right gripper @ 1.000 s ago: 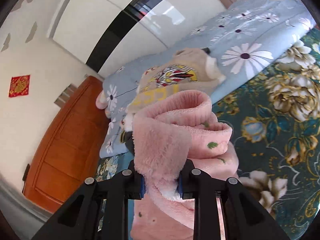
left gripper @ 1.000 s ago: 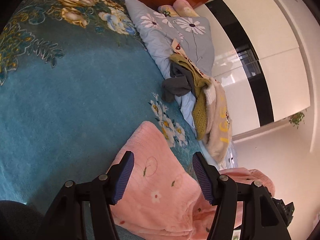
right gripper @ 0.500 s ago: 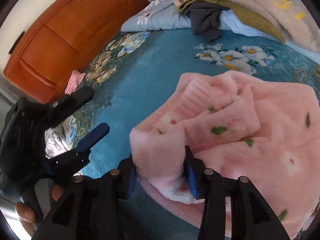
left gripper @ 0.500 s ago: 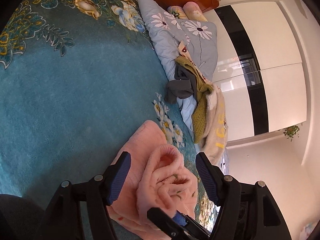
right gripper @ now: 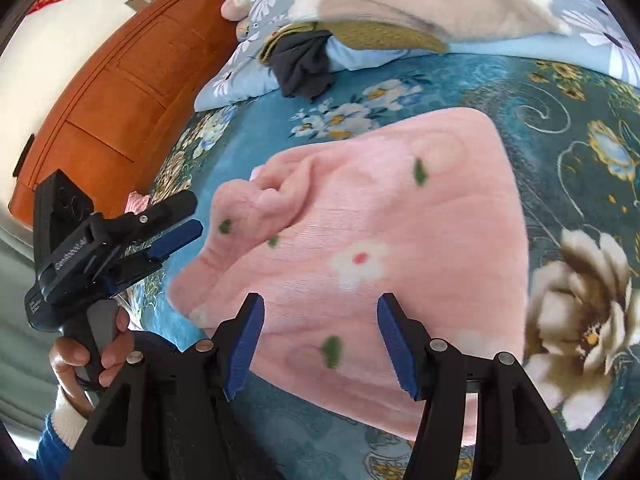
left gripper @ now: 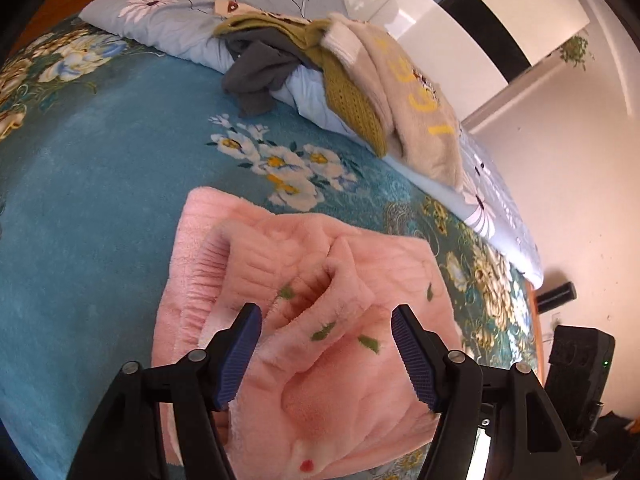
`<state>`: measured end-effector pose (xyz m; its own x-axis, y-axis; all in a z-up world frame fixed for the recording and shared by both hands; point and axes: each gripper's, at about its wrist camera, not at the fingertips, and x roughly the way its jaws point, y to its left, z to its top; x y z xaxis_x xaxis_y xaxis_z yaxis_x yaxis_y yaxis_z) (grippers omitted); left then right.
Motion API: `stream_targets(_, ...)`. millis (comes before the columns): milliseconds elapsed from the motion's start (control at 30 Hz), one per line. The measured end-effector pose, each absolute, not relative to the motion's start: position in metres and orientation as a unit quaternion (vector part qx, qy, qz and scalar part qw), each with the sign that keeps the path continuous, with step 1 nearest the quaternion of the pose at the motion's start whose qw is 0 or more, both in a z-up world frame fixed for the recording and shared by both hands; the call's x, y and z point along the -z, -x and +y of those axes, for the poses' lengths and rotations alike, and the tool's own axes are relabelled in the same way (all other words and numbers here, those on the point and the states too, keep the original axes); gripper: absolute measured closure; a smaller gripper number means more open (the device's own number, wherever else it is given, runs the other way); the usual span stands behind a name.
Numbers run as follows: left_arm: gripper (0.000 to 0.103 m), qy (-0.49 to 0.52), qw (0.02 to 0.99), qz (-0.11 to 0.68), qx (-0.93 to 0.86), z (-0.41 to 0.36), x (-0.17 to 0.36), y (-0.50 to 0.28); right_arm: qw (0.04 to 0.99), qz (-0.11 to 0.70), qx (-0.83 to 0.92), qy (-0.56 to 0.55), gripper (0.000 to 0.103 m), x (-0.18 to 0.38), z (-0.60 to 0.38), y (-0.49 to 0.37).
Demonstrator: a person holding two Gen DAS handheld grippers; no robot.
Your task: Fold clothes
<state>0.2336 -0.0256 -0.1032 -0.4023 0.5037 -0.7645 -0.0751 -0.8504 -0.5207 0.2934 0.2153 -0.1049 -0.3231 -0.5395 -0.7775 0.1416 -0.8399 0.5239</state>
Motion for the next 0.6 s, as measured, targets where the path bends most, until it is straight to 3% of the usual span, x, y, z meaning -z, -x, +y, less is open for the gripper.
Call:
stream_targets(167, 0.035, 0.564, 0.175, -0.159, -0.791, -0.008, 0.124, -0.226, 0.209, -0.216, 0.785, -0.541, 0.043, 0.11, 0.237, -0.294)
stream_targets(200, 0.049, 0.559, 0.178, -0.159, -0.794, -0.008, 0.121, -0.227, 0.209, -0.221, 0.784, -0.541, 0.043, 0.11, 0.238, -0.293)
stream_targets(233, 0.074, 0.552, 0.18, -0.17, -0.796, -0.011, 0.119, -0.227, 0.208, -0.226, 0.783, -0.54, 0.043, 0.111, 0.239, -0.291)
stream_targets(267, 0.084, 0.546, 0.181, -0.182, -0.798, -0.015, 0.117, -0.228, 0.208, -0.231, 0.782, -0.54, 0.043, 0.111, 0.24, -0.29)
stream_targets(300, 0.087, 0.539, 0.178, -0.198, -0.799, -0.021, 0.116, -0.228, 0.208, -0.234, 0.782, -0.539, 0.043, 0.109, 0.242, -0.289)
stream_targets(600, 0.089, 0.489, 0.1, -0.289, -0.817, -0.09, 0.101, -0.212, 0.207, -0.26, 0.795, -0.508, 0.043, 0.092, 0.258, -0.276)
